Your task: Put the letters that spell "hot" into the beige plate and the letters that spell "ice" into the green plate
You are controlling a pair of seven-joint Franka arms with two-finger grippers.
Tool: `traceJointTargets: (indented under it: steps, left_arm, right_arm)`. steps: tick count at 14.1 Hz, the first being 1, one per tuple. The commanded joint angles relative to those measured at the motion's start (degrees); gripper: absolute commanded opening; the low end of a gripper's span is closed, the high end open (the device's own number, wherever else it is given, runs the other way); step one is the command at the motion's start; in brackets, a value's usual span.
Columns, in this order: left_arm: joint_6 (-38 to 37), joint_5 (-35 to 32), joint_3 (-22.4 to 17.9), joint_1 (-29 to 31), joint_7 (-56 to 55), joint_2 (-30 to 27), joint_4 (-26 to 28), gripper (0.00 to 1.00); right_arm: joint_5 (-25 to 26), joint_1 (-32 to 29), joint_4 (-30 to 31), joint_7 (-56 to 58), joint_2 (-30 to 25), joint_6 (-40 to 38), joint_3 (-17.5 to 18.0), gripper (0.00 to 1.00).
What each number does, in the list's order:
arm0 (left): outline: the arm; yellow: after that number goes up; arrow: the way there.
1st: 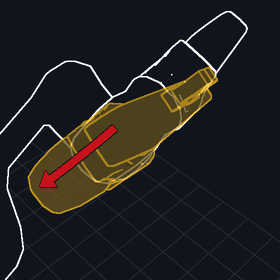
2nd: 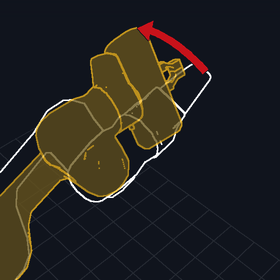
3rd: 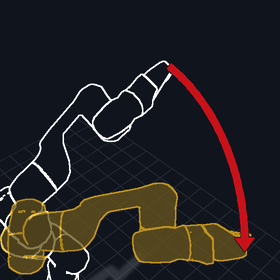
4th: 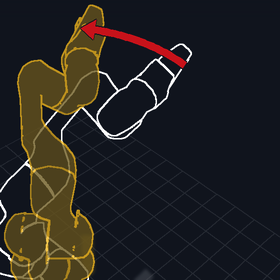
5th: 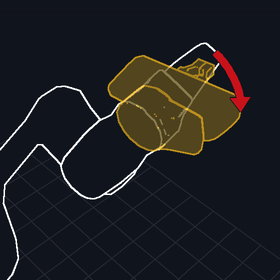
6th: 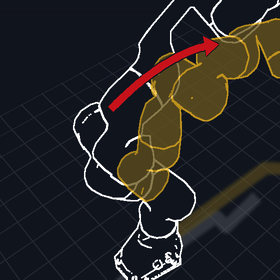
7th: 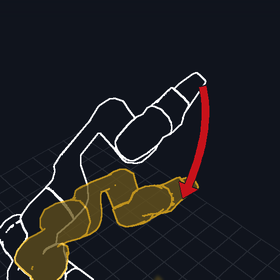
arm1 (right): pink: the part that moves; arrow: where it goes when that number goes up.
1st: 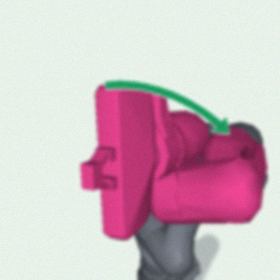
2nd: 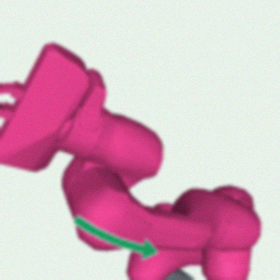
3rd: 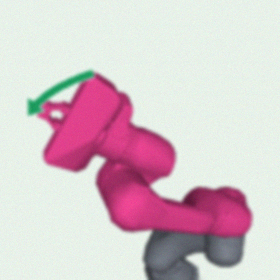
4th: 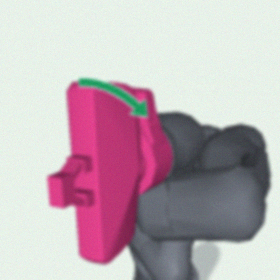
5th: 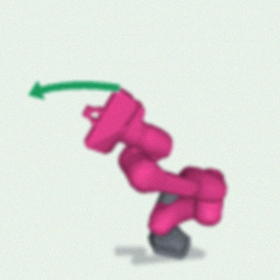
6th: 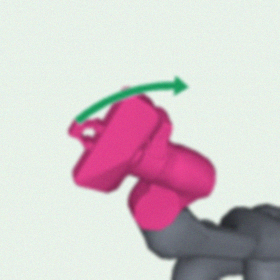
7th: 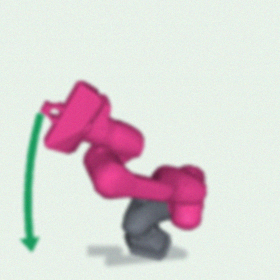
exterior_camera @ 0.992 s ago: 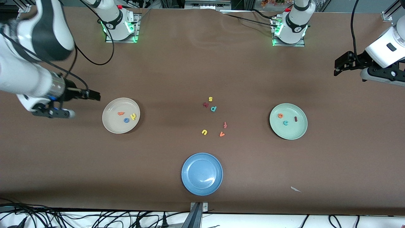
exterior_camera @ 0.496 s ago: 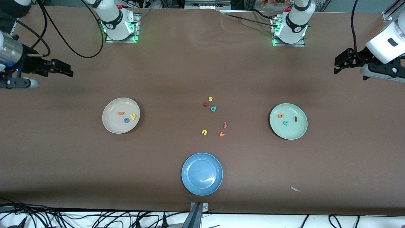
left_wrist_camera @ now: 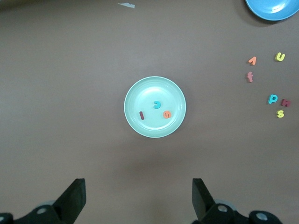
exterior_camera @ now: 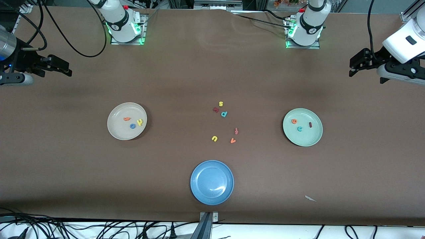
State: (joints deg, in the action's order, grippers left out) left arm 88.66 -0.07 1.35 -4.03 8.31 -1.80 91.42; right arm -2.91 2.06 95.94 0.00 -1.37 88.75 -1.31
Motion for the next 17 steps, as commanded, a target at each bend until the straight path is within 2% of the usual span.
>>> traceJointTargets:
  steps: [1, 5, 13, 17]
  left_arm:
    - [-1.65, 0.78, 0.94, -0.10, 0.39, -0.13, -0.89, 1.00]
    - [-2.00, 0.69, 1.82, -0.19, 0.31, 0.04, -0.81, 1.00]
    - [-1.48, -0.37, 1.47, 0.60, -0.05, 0.31, -1.16, 1.00]
    - [-1.65, -0.54, 1.47, 0.42, -0.22, 2.15, -3.44, 1.00]
  right_arm:
    - [0.71, -1.53, 2.15, 0.97, -1.97, 3.34, 1.31, 1.00]
    - [0.71, -1.45, 2.06, 0.88, -1.79, 5.46, 1.40, 1.00]
    - [0.88, -0.57, 1.27, 0.62, 0.31, 4.76, 1.40, 1.00]
    - [0.80, -0.66, 1.27, 0.62, 0.41, 4.76, 1.31, 1.00]
